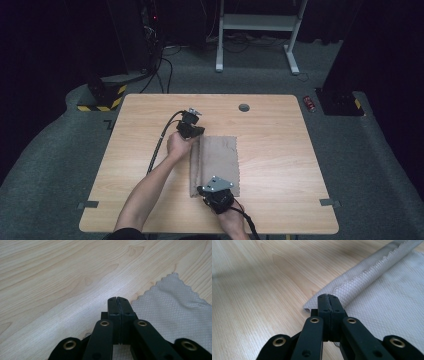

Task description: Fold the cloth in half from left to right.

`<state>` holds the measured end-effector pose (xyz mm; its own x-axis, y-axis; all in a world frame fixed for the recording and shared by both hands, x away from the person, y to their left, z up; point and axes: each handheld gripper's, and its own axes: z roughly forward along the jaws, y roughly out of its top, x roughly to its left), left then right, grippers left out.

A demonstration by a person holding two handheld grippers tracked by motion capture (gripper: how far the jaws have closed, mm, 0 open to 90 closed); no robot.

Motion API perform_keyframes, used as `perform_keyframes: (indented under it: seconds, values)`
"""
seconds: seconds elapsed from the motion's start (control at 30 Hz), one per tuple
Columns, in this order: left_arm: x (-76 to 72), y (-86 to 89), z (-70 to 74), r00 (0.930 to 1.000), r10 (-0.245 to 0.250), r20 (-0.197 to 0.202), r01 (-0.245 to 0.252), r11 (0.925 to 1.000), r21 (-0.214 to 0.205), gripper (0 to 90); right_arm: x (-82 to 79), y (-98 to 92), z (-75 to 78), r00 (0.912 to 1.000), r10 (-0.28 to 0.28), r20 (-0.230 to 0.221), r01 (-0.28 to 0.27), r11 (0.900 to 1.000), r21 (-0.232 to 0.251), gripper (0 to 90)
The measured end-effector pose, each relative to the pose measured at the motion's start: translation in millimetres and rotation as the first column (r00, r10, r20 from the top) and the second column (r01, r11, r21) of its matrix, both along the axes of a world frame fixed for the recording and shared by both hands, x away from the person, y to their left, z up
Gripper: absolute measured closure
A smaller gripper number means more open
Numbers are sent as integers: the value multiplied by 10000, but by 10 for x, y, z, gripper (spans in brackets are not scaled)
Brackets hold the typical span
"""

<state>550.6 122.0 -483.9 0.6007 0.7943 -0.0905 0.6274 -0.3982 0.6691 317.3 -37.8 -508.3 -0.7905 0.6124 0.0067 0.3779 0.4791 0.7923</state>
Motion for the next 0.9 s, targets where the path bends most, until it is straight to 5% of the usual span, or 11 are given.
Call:
perform_keyframes:
  seconds: [0.9]
  values:
    - [63,-355,1,9982,-600,-29,600,9981,106,894,-31,-336,-26,9974,-720,-53,720,9974,81,898]
